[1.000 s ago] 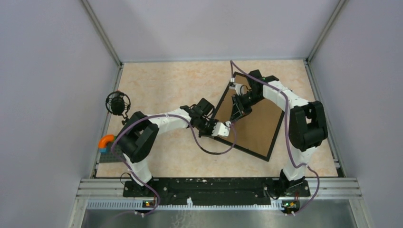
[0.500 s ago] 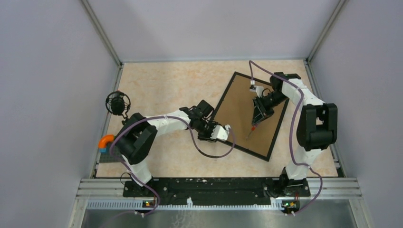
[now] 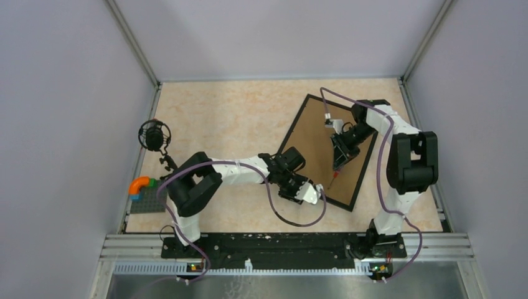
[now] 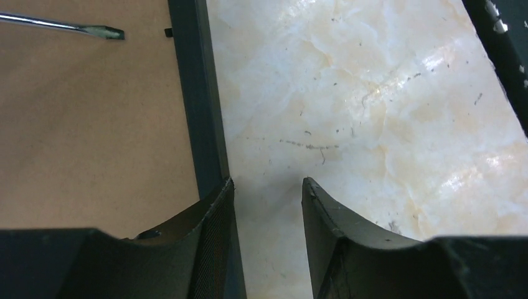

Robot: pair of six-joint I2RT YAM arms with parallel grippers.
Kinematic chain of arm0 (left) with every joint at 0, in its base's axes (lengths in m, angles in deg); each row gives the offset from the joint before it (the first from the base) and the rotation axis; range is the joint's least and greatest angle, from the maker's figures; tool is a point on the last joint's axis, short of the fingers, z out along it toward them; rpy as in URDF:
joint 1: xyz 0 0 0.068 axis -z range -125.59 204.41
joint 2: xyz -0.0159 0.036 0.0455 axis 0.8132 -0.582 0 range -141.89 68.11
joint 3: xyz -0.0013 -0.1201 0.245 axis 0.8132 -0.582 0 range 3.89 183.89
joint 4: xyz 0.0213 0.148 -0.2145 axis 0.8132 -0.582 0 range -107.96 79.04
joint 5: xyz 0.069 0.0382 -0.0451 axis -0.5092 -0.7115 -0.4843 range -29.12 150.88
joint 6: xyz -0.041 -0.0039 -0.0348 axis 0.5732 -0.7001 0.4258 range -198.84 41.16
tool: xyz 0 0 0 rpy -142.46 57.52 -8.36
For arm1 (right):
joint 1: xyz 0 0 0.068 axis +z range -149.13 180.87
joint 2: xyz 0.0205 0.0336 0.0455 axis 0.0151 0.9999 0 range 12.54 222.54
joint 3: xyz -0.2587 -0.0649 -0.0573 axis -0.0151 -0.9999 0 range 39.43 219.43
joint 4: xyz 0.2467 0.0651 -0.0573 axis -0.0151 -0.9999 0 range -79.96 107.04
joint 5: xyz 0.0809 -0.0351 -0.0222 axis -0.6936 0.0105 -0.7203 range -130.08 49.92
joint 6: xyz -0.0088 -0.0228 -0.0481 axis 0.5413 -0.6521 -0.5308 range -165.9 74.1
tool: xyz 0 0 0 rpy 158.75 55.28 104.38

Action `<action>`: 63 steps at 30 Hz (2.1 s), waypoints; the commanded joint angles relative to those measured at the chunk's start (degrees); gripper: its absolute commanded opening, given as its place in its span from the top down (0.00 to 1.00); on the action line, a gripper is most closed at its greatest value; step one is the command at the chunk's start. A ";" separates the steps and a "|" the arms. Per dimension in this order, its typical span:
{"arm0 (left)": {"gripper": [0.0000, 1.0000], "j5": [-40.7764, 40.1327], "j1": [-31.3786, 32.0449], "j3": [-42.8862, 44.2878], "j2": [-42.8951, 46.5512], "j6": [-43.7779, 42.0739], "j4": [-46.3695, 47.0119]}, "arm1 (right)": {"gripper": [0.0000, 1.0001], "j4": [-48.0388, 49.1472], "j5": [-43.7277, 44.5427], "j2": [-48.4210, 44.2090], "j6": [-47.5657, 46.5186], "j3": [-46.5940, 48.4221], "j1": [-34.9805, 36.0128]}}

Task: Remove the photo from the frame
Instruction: Release the photo frame item from the photo frame.

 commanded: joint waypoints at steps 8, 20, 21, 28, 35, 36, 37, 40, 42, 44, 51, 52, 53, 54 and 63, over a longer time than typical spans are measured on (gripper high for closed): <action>0.53 -3.81 1.18 3.23 -5.59 3.85 6.96 | 1.00 1.31 -3.30 0.98 -0.38 -3.48 0.34; 0.72 -7.06 1.19 4.17 -8.75 6.21 7.67 | 1.00 -0.27 -3.20 -2.33 -1.01 -5.58 2.55; 0.75 -7.43 1.19 4.39 -9.12 6.97 8.10 | 1.00 -0.24 -3.16 -3.06 -1.09 -6.12 3.23; 0.92 -11.85 1.18 7.51 -12.38 13.29 8.45 | 1.00 0.37 -1.32 -7.81 -0.70 -9.87 7.19; 1.00 -13.84 0.59 8.42 -14.07 16.74 8.77 | 1.00 -1.27 0.99 -10.48 -1.45 -11.82 8.06; 1.00 -14.06 0.45 8.89 -14.33 17.24 8.51 | 1.00 -1.66 1.12 -11.21 -1.45 -11.93 8.54; 1.00 -14.27 0.40 9.41 -14.68 17.66 8.39 | 1.00 -2.02 1.36 -11.78 -1.39 -12.10 9.18; 1.00 -14.79 0.31 10.60 -15.72 18.66 8.24 | 1.00 -3.12 2.09 -13.19 -1.28 -11.99 10.94; 1.00 -15.23 0.31 11.36 -16.33 19.43 8.07 | 1.00 -2.85 3.01 -14.02 -0.79 -11.95 11.98; 1.00 -15.78 0.31 12.07 -16.90 20.20 7.99 | 1.00 -3.51 4.22 -14.08 -0.71 -12.10 13.28; 1.00 -18.76 0.22 12.86 -18.07 23.13 8.45 | 1.00 -5.52 4.70 -13.25 -1.49 -12.34 14.18; 1.00 -19.26 0.22 12.97 -18.18 23.75 8.50 | 1.00 -5.90 4.43 -13.11 -1.76 -12.13 14.19; 1.00 -19.46 0.22 13.18 -18.35 24.12 8.37 | 1.00 -6.10 4.24 -13.06 -1.86 -12.00 14.19; 1.00 -19.70 0.22 13.31 -18.44 24.47 8.12 | 1.00 -6.37 4.00 -13.13 -2.13 -11.90 14.25; 0.88 -11.65 1.00 10.09 -10.82 20.61 4.30 | 1.00 -0.08 4.05 -12.36 5.33 -3.44 8.02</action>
